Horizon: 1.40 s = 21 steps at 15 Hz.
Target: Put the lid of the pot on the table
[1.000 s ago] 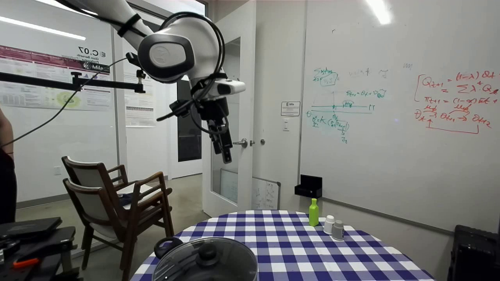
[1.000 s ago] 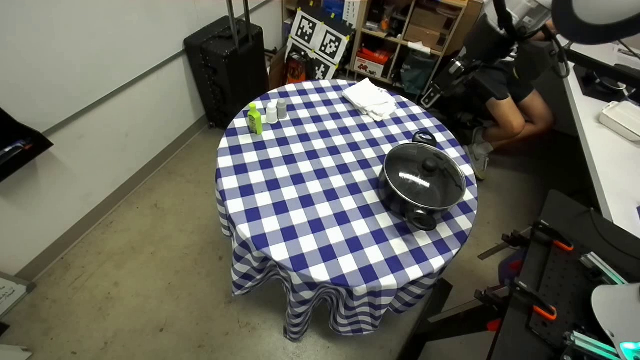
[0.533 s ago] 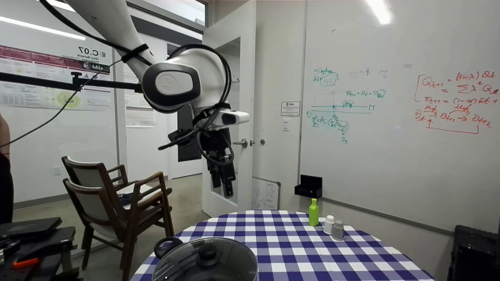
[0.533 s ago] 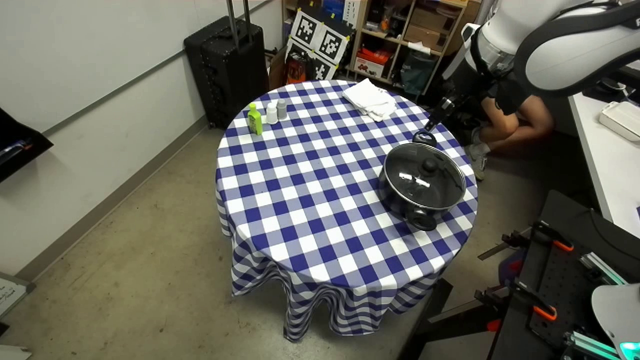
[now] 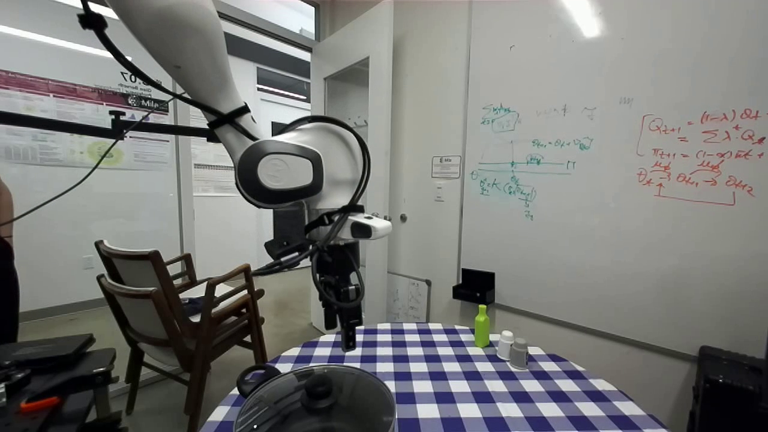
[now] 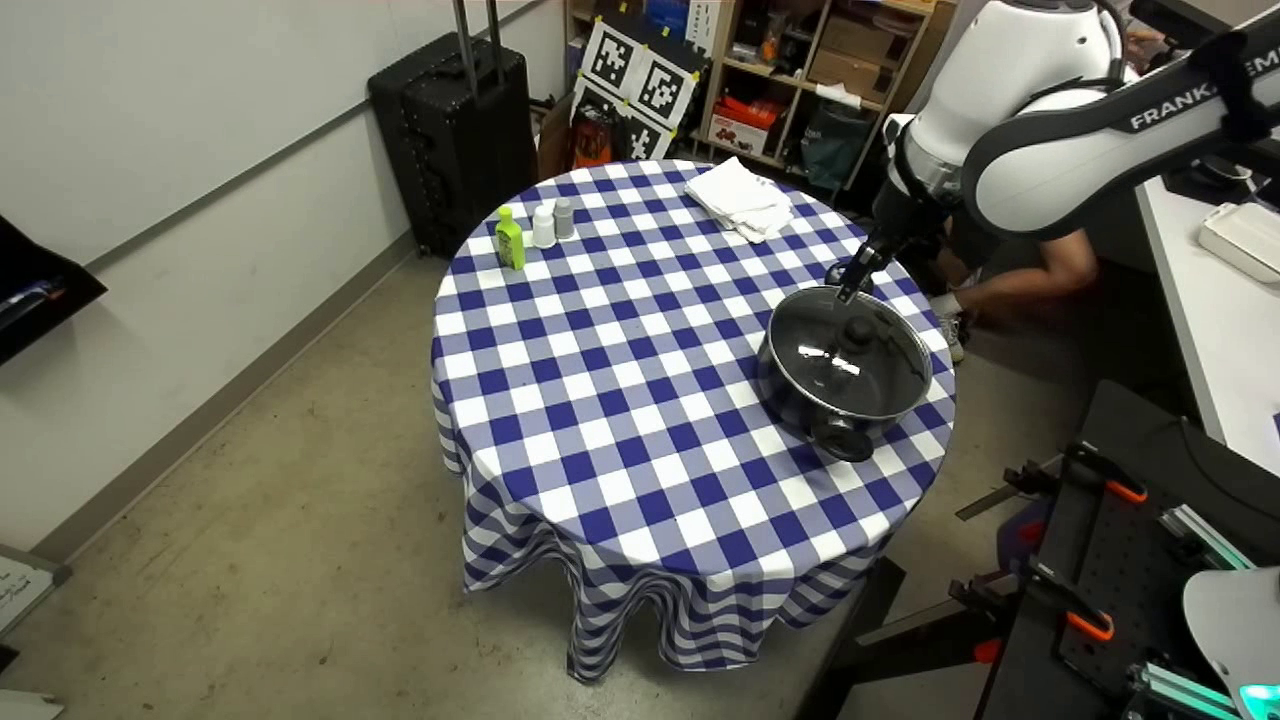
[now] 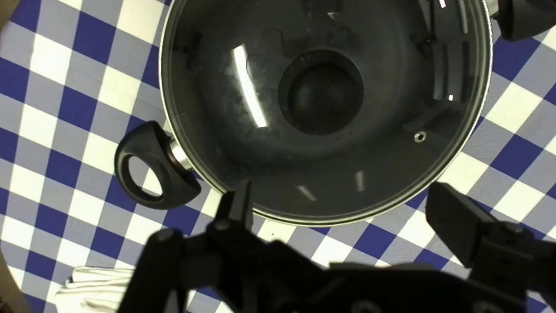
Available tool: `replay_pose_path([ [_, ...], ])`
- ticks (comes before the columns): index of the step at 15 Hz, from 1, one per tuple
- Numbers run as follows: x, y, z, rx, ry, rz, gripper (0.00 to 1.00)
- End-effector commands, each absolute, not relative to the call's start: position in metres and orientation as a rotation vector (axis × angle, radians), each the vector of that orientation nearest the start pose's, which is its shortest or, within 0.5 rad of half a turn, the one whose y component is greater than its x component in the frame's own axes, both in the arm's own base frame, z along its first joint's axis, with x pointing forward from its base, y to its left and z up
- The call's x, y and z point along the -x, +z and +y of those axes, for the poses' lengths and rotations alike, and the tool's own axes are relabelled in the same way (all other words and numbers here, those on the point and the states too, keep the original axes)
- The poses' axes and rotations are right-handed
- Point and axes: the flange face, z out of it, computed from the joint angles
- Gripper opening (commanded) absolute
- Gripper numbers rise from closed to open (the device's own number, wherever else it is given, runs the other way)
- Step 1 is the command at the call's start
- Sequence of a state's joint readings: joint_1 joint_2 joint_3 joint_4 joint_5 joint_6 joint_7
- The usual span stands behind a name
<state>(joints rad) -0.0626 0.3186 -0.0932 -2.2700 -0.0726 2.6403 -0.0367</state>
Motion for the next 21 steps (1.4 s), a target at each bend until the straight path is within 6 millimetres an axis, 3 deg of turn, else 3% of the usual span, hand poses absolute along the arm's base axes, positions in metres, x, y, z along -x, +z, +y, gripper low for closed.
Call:
replay_pose_path([
  [1,-0.557,0.208,-0.079,3.231,0.009,0.089,1.00],
  [9,-0.556,0.196,-0.087,3.237,0.247,0.117,1.00],
  [21,-0.548,0.162,-0.097,3.203,0.400,0.237,1.00],
])
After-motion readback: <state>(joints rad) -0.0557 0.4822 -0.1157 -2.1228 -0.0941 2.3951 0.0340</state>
